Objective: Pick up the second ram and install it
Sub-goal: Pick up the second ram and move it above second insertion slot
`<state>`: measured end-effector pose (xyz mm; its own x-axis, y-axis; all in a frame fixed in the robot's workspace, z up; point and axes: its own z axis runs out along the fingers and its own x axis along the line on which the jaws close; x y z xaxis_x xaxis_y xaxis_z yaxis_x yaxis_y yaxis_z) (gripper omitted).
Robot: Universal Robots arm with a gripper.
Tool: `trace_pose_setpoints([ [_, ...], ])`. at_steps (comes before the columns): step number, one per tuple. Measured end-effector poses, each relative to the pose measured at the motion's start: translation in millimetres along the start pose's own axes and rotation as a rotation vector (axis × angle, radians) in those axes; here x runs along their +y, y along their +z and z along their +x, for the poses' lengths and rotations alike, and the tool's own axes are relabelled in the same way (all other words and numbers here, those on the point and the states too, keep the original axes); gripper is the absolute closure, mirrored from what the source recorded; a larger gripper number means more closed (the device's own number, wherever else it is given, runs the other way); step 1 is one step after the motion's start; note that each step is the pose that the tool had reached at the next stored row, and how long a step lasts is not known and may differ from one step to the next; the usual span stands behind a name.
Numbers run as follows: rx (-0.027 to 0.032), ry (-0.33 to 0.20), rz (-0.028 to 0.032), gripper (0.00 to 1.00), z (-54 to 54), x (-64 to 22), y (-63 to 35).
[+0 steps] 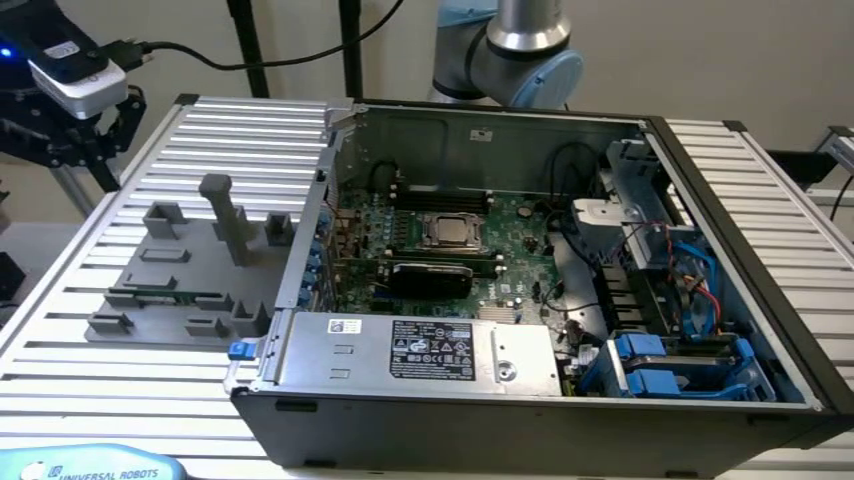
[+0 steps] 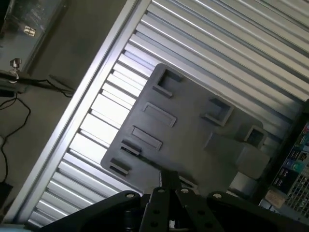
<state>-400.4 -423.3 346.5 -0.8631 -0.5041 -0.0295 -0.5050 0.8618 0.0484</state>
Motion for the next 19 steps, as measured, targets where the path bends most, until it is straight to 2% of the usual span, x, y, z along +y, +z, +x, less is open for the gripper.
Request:
trace_pose_setpoints([
  [11,0.0114,-0.198,-0.0029,0.89,0.2,-0.4,8.3],
  [19,0.0217,-0.335,-0.0016,0.89,0.4,-0.7,13.2],
])
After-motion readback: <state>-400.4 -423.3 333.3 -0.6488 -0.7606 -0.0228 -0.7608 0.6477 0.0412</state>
